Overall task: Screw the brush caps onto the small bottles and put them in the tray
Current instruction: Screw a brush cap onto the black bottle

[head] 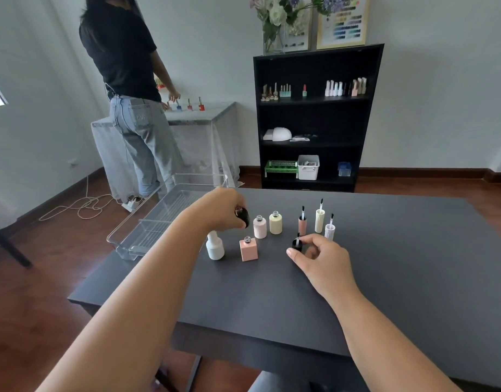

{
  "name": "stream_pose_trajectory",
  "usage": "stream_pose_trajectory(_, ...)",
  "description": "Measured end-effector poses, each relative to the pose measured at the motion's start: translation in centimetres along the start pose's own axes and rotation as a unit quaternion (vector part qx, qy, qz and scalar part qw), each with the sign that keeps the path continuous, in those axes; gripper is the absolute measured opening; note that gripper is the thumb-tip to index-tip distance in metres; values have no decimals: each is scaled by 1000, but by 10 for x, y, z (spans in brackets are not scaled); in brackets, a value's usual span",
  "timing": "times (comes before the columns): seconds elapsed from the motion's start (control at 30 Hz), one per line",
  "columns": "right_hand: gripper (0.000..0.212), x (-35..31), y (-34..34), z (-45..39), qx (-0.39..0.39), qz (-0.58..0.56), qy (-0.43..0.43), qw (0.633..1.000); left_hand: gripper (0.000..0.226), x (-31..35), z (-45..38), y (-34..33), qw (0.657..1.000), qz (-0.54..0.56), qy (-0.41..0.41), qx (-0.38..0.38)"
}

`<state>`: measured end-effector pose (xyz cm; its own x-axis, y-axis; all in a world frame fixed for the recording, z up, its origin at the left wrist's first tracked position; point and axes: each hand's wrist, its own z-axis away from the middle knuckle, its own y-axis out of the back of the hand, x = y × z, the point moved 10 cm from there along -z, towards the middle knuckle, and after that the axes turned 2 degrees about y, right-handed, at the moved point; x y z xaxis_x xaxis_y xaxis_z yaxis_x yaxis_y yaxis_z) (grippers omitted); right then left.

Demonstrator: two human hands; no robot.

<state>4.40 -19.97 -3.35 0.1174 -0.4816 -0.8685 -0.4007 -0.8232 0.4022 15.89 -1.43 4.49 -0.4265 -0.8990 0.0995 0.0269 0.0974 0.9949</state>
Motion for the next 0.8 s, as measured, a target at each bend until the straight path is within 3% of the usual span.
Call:
stream_pose_trajectory(0.07,21,-1,3,1,9,-13,-3,1000,26,3,18,21,989,125,-9,78)
stream_pose_trajectory(0.13,16,1,5,2,13,-34,-17,999,30,7,40,30,949,286,-17,129)
stream_pose_trajectory(0.27,14,3,9,7,21,-72,-37,997,35,26,76,9,854,505,-23,125)
stream_pose_trajectory(0.37,13,-2,8,13,5,-119,-42,992,33,39,90,-13,804,582,-24,114)
stream_pose_trajectory(0.47,11,-1,12,20,6,-140,-46,989,35,44,103,-34,804,577,-22,140)
stream_pose_trajectory(0.67,9,12,17,49,-30,-208,-75,975,41,38,120,-65,874,452,15,175)
stream_pose_trajectory(0.8,15,6,15,56,-76,-158,-40,984,45,35,123,-67,889,414,28,193)
